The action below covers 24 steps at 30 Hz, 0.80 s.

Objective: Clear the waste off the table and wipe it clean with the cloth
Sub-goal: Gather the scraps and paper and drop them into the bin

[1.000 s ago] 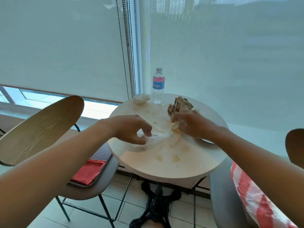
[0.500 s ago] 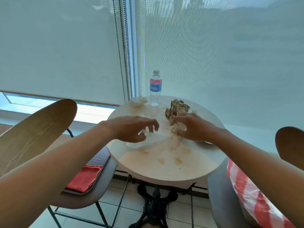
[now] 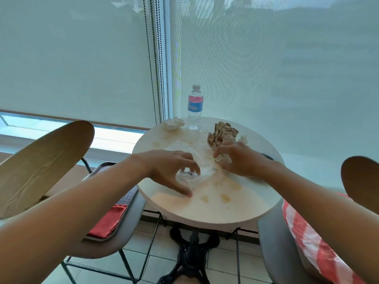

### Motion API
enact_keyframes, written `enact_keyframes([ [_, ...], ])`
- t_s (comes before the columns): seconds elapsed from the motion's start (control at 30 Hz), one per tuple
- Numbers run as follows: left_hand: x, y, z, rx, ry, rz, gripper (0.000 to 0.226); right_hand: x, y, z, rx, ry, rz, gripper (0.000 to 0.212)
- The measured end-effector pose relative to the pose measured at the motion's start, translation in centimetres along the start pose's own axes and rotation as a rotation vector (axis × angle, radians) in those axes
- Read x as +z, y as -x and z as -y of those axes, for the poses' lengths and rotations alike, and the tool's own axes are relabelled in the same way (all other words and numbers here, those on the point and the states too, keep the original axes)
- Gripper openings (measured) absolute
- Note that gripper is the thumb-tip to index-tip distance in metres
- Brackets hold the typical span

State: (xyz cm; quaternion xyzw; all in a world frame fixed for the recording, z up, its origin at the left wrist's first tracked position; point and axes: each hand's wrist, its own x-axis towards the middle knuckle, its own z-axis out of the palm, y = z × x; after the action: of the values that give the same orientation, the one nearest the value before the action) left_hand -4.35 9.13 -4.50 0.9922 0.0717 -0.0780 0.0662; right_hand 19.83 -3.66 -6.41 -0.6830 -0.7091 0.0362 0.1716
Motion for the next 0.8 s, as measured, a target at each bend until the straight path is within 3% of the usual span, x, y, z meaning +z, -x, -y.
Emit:
enact_keyframes([
  [0.13, 0.3, -0.1, -0.1, 0.04, -0.02, -0.084, 0.046, -0.2, -0.2, 0.3, 0.007, 0.016, -0.011, 0.017],
  [0.4, 0.1, -0.2, -0.2, 0.092, -0.069, -0.35, 0.018, 0.2, -0.4, 0.8, 0.095, 0.079, 0.076, 0.026],
  [0.57, -1.1, 0.2, -0.2, 0.062, -0.046, -0.541, 0.016, 0.3, -0.7, 1.1, 0.119, 0.112, 0.086, 0.028],
  [0.8, -3.0, 0.8, 0.2, 0.027, -0.056, -0.661, 0.012, -0.2, -0.7, 1.3, 0.087, 0.025, 0.006, 0.024],
])
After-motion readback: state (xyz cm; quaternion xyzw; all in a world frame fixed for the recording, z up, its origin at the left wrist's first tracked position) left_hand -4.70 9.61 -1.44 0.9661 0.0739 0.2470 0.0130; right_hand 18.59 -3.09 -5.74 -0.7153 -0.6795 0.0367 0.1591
